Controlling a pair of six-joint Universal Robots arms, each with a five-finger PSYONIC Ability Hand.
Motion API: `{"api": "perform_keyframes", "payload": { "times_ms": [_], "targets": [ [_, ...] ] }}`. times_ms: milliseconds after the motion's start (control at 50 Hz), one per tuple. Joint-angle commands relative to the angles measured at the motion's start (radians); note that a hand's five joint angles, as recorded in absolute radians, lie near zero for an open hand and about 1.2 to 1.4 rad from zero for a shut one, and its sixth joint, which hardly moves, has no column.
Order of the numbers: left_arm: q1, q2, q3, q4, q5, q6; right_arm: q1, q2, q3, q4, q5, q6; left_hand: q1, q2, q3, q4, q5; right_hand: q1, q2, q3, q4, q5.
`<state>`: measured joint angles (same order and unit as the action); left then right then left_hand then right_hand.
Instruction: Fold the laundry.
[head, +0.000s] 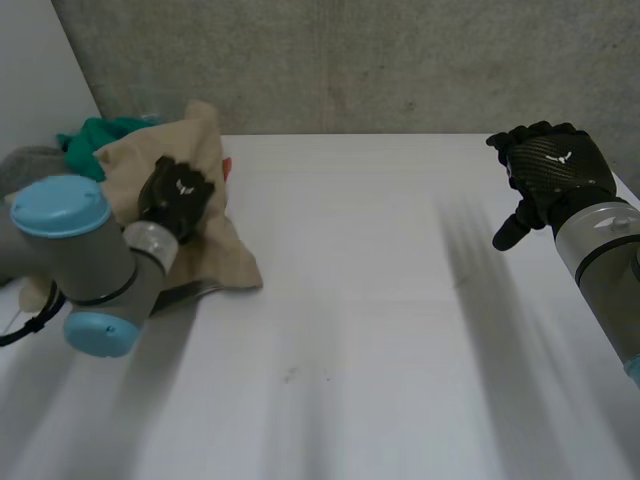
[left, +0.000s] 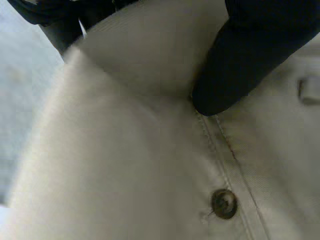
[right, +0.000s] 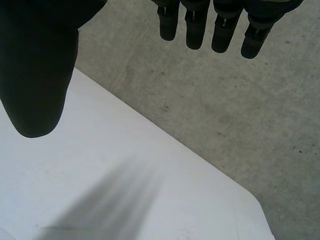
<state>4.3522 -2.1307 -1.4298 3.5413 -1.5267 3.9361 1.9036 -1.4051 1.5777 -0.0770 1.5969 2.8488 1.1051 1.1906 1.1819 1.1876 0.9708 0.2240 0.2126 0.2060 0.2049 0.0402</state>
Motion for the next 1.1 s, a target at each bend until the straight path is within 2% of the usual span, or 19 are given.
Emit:
{"api": "perform_keyframes", "payload": {
  "times_ms": [20, 40, 120, 180, 280, 340, 360, 380, 480, 580, 700, 820, 920, 980, 1100],
  "targets": [
    [-0.160, 0.169, 0.063, -0.022, -0.125, -0.403, -0.020, -0.005, -0.021, 0.002, -0.028, 0.001, 0.291, 0.206, 0.214, 0.209, 0.251, -0.049, -0.038, -0.031, -0.030, -0.040],
    [-0.192, 0.179, 0.086, -0.051, -0.150, -0.485, -0.024, -0.009, -0.022, 0.003, -0.029, 0.001, 0.291, 0.206, 0.214, 0.209, 0.251, -0.049, -0.038, -0.031, -0.030, -0.040],
    [-0.239, 0.175, 0.155, -0.158, -0.171, -0.610, -0.028, -0.017, -0.027, 0.005, -0.038, 0.003, 0.291, 0.206, 0.214, 0.209, 0.251, -0.049, -0.038, -0.031, -0.030, -0.040],
    [-0.267, 0.121, 0.199, -0.217, -0.174, -0.659, -0.029, -0.021, -0.027, 0.006, -0.040, 0.003, 0.291, 0.206, 0.214, 0.209, 0.251, -0.049, -0.038, -0.031, -0.030, -0.040],
    [-0.390, -0.050, 0.345, -0.314, -0.176, -0.728, -0.031, -0.020, -0.031, 0.013, -0.040, 0.001, 0.268, 0.183, 0.191, 0.186, 0.228, -0.049, -0.038, -0.031, -0.030, -0.040],
    [-0.390, -0.115, 0.388, -0.344, -0.176, -0.735, -0.031, -0.020, -0.031, 0.014, -0.040, 0.001, -0.454, -0.540, -0.531, -0.537, -0.495, -0.049, -0.038, -0.031, -0.030, -0.040],
    [-0.393, -0.150, 0.406, -0.366, -0.174, -0.730, -0.031, -0.018, -0.031, 0.016, -0.040, 0.000, -0.896, -0.981, -0.973, -0.978, -0.936, -0.049, -0.038, -0.031, -0.030, -0.040],
    [-0.396, -0.162, 0.414, -0.381, -0.174, -0.730, -0.031, -0.018, -0.031, 0.016, -0.038, 0.000, -0.931, -1.016, -1.007, -1.013, -0.971, -0.049, -0.038, -0.031, -0.030, -0.040],
    [-0.401, -0.141, 0.401, -0.438, -0.171, -0.735, -0.051, -0.018, -0.033, 0.043, -0.041, -0.006, -0.931, -1.016, -1.007, -1.013, -0.971, -0.049, -0.038, -0.031, -0.030, -0.040],
    [-0.376, 0.026, 0.275, -0.457, -0.173, -0.727, -0.072, -0.020, -0.051, 0.137, -0.060, -0.103, -0.931, -1.016, -1.007, -1.013, -0.971, -0.049, -0.038, -0.031, -0.030, -0.040],
    [-0.299, 0.222, 0.056, -0.443, -0.173, -0.721, -0.069, -0.020, -0.058, 0.287, -0.078, -0.200, -0.931, -1.016, -1.007, -1.013, -0.971, -0.049, -0.038, -0.031, -0.030, -0.040],
    [-0.203, 0.328, -0.188, -0.385, -0.170, -0.663, 0.018, -0.038, -0.031, 0.411, -0.091, -0.106, -0.931, -1.016, -1.007, -1.013, -0.971, -0.049, -0.038, -0.031, -0.030, -0.040],
    [-0.125, 0.328, -0.323, -0.315, -0.164, -0.534, 0.089, -0.032, 0.027, 0.395, -0.112, 0.029, -0.931, -1.016, -1.007, -1.013, -0.971, -0.049, -0.038, -0.031, -0.030, -0.040],
    [-0.072, 0.316, -0.376, -0.265, -0.158, -0.454, 0.132, -0.020, 0.076, 0.320, -0.133, 0.095, -0.931, -1.016, -1.007, -1.013, -0.971, -0.049, -0.038, -0.031, -0.030, -0.040],
    [-0.065, 0.204, -0.390, -0.205, -0.128, -0.374, 0.196, 0.099, 0.119, 0.174, -0.121, 0.121, -0.883, -0.968, -0.960, -0.965, -0.923, -0.049, -0.038, -0.031, -0.030, -0.040]
  ]
}}
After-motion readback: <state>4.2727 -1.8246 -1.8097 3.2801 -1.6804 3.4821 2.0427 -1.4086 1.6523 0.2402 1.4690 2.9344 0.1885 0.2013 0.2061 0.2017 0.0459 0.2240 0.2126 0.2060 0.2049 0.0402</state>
